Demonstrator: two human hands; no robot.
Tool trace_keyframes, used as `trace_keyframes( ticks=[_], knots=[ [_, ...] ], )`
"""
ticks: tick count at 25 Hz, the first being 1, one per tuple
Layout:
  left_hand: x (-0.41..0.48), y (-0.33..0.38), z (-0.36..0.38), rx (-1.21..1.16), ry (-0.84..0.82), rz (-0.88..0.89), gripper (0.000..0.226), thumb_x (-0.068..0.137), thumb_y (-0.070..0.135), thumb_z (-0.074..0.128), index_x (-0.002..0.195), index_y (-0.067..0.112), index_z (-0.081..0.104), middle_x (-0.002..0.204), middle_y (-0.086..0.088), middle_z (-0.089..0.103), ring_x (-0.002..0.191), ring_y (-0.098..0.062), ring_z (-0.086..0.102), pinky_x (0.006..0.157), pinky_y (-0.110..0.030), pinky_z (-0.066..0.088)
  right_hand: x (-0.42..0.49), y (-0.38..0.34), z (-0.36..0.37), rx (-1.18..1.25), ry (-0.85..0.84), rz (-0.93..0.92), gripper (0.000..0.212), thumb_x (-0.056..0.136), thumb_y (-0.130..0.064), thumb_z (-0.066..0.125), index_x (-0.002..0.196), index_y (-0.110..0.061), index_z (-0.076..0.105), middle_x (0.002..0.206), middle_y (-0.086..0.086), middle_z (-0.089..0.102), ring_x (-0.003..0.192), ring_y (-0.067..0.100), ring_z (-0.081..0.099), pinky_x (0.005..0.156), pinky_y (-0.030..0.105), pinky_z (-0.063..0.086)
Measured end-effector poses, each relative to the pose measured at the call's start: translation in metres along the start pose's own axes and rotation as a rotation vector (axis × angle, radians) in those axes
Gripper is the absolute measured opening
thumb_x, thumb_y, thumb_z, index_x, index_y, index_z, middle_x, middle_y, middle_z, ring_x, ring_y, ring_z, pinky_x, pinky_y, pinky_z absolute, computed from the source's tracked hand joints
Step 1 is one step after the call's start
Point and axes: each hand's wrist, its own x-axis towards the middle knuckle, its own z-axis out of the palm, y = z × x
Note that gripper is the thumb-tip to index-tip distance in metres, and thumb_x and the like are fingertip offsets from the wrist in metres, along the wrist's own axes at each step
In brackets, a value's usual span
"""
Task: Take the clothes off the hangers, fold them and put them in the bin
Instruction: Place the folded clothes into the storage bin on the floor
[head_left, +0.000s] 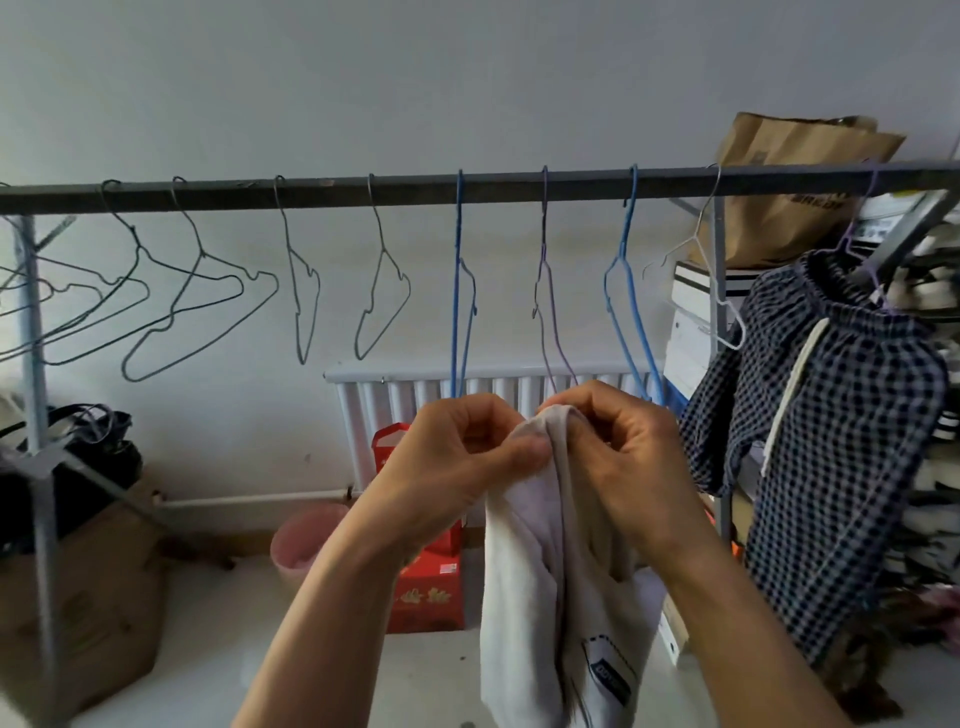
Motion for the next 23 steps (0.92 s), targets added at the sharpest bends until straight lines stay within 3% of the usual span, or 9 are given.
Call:
trace_keyframes(
  ticks=[2,5,7,9,11,14,18,20,23],
  knots=[
    [0.001,-0.001,-0.005,-0.003,0.027,0.032,0.016,0.082,0.03,0.075,0.073,0.022,0.064,0.069,-0.002,0.062,0.066,-0.016,0.054,0.059,-0.028,0.042,0.002,0.006,0.001,-0.012,-0.033,0.053,0.013,0.088,-0.015,0.066,0.08,-0.025,0.069,0.079,-0.003,0.069,0.074,0.007,0.064,0.064,0.015,0.049],
    [0.005,0.001,-0.016,0.07,0.106,0.144,0.018,0.086,0.03,0.069,0.075,0.021,0.057,0.07,0.005,0.054,0.066,-0.006,0.048,0.06,-0.02,0.039,0.006,0.036,-0.007,-0.46,-0.102,0.044,0.022,0.085,-0.014,0.068,0.074,-0.032,0.06,0.077,-0.008,0.057,0.067,0.002,0.053,0.063,0.015,0.042],
    [0.007,0.005,-0.034,0.196,0.183,0.187,0.02,0.082,0.036,0.067,0.074,0.021,0.057,0.068,0.006,0.053,0.066,-0.004,0.046,0.06,-0.02,0.037,0.005,0.055,-0.018,-0.69,-0.17,0.125,0.028,0.083,-0.013,0.066,0.071,-0.036,0.054,0.079,-0.011,0.053,0.067,0.002,0.05,0.068,0.027,0.048],
    [0.006,0.008,-0.059,0.37,0.242,0.176,0.024,0.075,0.047,0.064,0.075,0.022,0.062,0.066,-0.001,0.058,0.065,-0.005,0.049,0.061,-0.026,0.04,0.003,0.062,-0.03,-0.742,-0.175,0.235,0.022,0.082,-0.017,0.066,0.07,-0.033,0.056,0.081,-0.012,0.055,0.071,0.007,0.054,0.072,0.041,0.052],
    [0.0,0.01,-0.084,0.551,0.258,0.111,0.026,0.075,0.049,0.062,0.08,0.024,0.066,0.07,-0.006,0.065,0.065,-0.009,0.056,0.063,-0.028,0.045,0.006,0.057,-0.043,-0.676,-0.144,0.277,0.017,0.082,-0.017,0.066,0.07,-0.028,0.062,0.08,-0.009,0.059,0.073,0.012,0.058,0.073,0.041,0.053],
    [-0.01,0.007,-0.108,0.719,0.187,0.077,0.022,0.082,0.048,0.057,0.084,0.029,0.069,0.076,0.008,0.069,0.073,-0.004,0.064,0.071,-0.024,0.049,0.018,0.036,-0.052,-0.378,-0.206,0.304,0.019,0.085,-0.007,0.063,0.073,-0.02,0.07,0.076,-0.001,0.069,0.074,0.016,0.064,0.069,0.032,0.05],
    [-0.018,0.0,-0.119,0.593,0.182,0.063,0.026,0.089,0.042,0.057,0.079,0.018,0.063,0.065,0.01,0.057,0.063,-0.003,0.05,0.057,-0.016,0.039,0.027,0.016,-0.048,-0.171,-0.339,0.27,0.023,0.079,-0.024,0.055,0.06,-0.012,0.061,0.061,0.007,0.054,0.061,0.015,0.051,0.062,0.028,0.038],
    [-0.023,-0.003,-0.117,0.489,0.204,0.036,0.033,0.088,0.045,0.052,0.078,0.014,0.058,0.064,0.008,0.05,0.062,-0.006,0.044,0.054,-0.016,0.036,0.028,0.012,-0.05,-0.086,-0.388,0.279,0.031,0.079,-0.037,0.057,0.075,-0.008,0.067,0.076,0.016,0.064,0.07,0.024,0.059,0.07,0.031,0.045],
    [-0.025,-0.002,-0.111,0.411,0.222,-0.004,0.03,0.096,0.033,0.054,0.078,0.01,0.057,0.066,0.003,0.051,0.064,-0.009,0.045,0.055,-0.015,0.038,0.028,0.009,-0.06,-0.131,-0.501,0.269,0.033,0.075,-0.048,0.072,0.092,-0.02,0.071,0.091,0.006,0.072,0.084,0.018,0.069,0.073,0.026,0.054]
  ],
)
